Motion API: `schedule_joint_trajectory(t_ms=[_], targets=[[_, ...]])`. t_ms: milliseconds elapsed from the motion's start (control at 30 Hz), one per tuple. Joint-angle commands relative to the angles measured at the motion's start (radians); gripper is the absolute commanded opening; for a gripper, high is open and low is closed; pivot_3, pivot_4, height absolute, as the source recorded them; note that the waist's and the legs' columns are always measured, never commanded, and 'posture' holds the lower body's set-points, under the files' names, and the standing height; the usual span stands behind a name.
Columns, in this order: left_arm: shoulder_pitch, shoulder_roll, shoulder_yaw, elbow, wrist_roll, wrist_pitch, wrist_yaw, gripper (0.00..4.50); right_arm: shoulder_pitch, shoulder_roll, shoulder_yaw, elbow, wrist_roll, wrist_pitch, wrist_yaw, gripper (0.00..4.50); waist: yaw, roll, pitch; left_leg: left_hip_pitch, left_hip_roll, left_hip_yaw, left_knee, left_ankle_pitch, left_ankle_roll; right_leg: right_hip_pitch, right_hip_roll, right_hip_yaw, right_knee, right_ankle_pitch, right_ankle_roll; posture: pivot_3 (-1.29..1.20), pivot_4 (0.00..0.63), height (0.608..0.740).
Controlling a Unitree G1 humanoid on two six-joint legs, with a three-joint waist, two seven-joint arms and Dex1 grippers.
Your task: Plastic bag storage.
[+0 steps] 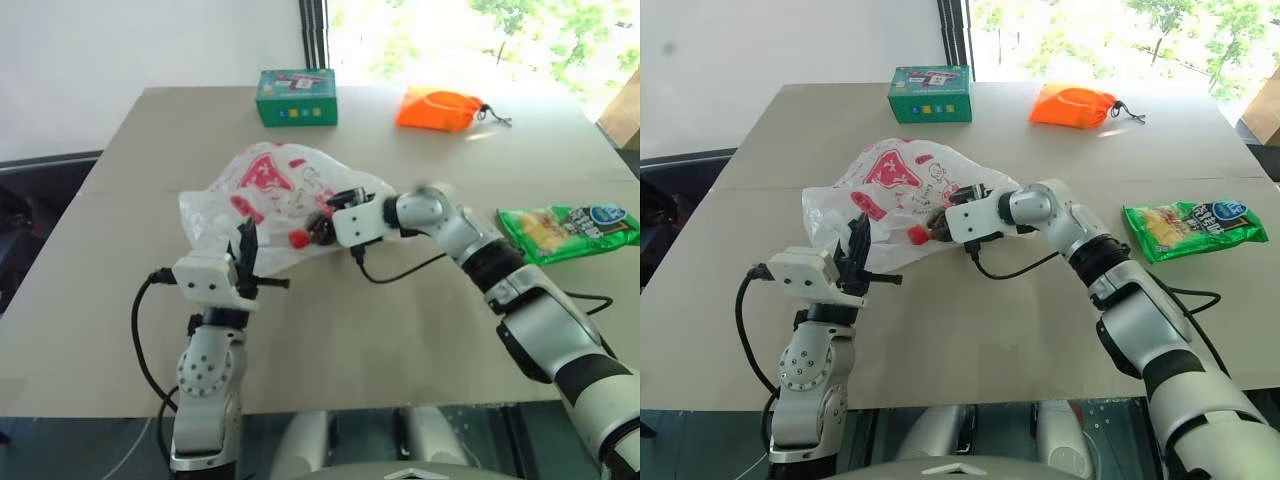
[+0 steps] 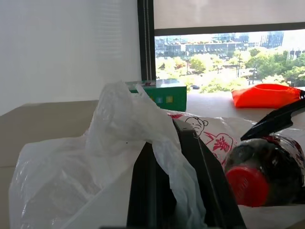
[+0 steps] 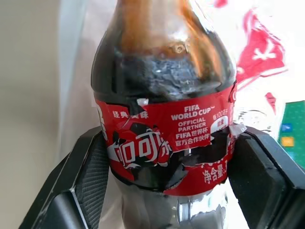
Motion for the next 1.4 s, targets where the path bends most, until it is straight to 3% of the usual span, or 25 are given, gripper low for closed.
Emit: schedule_joint_trajectory(t_ms=[33, 133, 167, 267, 433, 667, 867, 1067, 1267, 1300, 1400], targets=[[0.002, 0.014, -0.042, -0.025, -0.026, -0.028, -0.057, 0.0, 0.014, 0.072, 0.01, -0.073, -0.004, 0.075, -0.027, 3.02, -0.008, 0.0, 0.0, 0.0, 0.0, 0.0, 0.0, 0.0, 0.0, 0.0, 0.0, 0.0, 0.0, 0.0, 0.0, 0.0, 0.15, 0.74], [0.015, 0.022, -0.057, -0.019, -0.037, -0.039, -0.086, 0.0, 0.005, 0.105, 0.013, -0.058, -0.032, 0.098, -0.075, 3.02, -0.01, 0.0, 0.0, 0.001, 0.0, 0.001, 0.0, 0.0, 0.0, 0.0, 0.0, 0.001, 0.001, 0.0, 0.0, 0.0, 0.15, 0.74], [0.019, 0.022, -0.056, -0.016, -0.038, -0.043, -0.089, 0.0, -0.003, 0.109, 0.008, -0.053, -0.038, 0.095, -0.097, 3.82, -0.008, 0.0, 0.0, 0.001, 0.0, 0.0, 0.0, 0.0, 0.0, 0.0, 0.0, 0.001, 0.001, 0.0, 0.0, 0.0, 0.15, 0.74], [0.029, 0.025, -0.043, 0.004, -0.042, -0.061, -0.099, 0.0, -0.015, 0.1, -0.028, -0.055, -0.011, 0.104, -0.103, 4.48, -0.002, 0.0, 0.0, 0.001, -0.001, -0.001, 0.0, 0.0, 0.0, 0.0, -0.001, 0.0, 0.001, 0.0, 0.0, 0.0, 0.15, 0.74], [0.06, 0.026, -0.045, 0.019, -0.039, -0.09, -0.108, 0.0, 0.008, 0.05, -0.131, -0.156, 0.1, 0.185, -0.061, 4.48, -0.001, 0.0, 0.0, 0.001, -0.002, 0.0, 0.001, 0.0, 0.0, 0.001, -0.002, 0.0, 0.0, 0.0, 0.0, 0.0, 0.15, 0.74], [0.103, 0.032, -0.04, 0.035, -0.043, -0.114, -0.123, 0.0, 0.176, -0.076, -0.219, -0.407, 0.201, 0.493, 0.037, 4.48, 0.006, 0.0, 0.0, 0.001, -0.001, -0.001, 0.0, -0.003, 0.004, 0.002, -0.003, -0.001, 0.0, 0.0, 0.0, 0.0, 0.15, 0.74], [0.098, 0.045, -0.045, 0.047, -0.043, -0.116, -0.142, 0.0, 0.252, 0.038, -0.252, -0.517, 0.254, 0.766, -0.077, 4.48, -0.011, 0.0, 0.0, 0.001, 0.0, -0.001, 0.0, -0.003, 0.005, 0.001, -0.004, 0.0, 0.001, 0.0, 0.0, 0.0, 0.15, 0.74], [0.081, 0.051, -0.046, 0.037, -0.039, -0.099, -0.147, 0.0, 0.248, 0.054, -0.242, -0.398, 0.205, 0.747, -0.219, 4.48, 0.006, 0.0, 0.0, 0.001, -0.002, -0.002, 0.001, -0.002, 0.004, 0.003, -0.002, -0.001, 0.001, 0.0, 0.0, 0.0, 0.15, 0.74], [0.083, 0.062, -0.037, 0.026, -0.042, -0.089, -0.146, 0.0, 0.208, 0.016, -0.278, -0.342, 0.215, 0.666, -0.293, 1.79, 0.012, 0.0, 0.0, 0.001, -0.002, -0.001, 0.001, 0.0, 0.0, 0.002, -0.002, -0.001, 0.0, 0.0, 0.0, 0.0, 0.15, 0.74], [0.084, 0.062, -0.037, 0.025, -0.042, -0.089, -0.145, 0.0, 0.203, 0.015, -0.286, -0.339, 0.218, 0.654, -0.304, 1.12, 0.012, 0.0, 0.0, 0.001, -0.002, -0.001, 0.001, 0.0, 0.0, 0.002, -0.001, -0.001, 0.0, 0.0, 0.0, 0.0, 0.15, 0.74], [0.08, 0.063, -0.039, 0.023, -0.042, -0.083, -0.145, 0.0, 0.173, 0.032, -0.365, -0.335, 0.271, 0.642, -0.36, 0.05, 0.011, 0.0, 0.0, 0.001, -0.001, -0.001, 0.001, 0.0, 0.0, 0.002, 0.0, -0.001, 0.001, 0.0, 0.0, 0.0, 0.15, 0.74]])
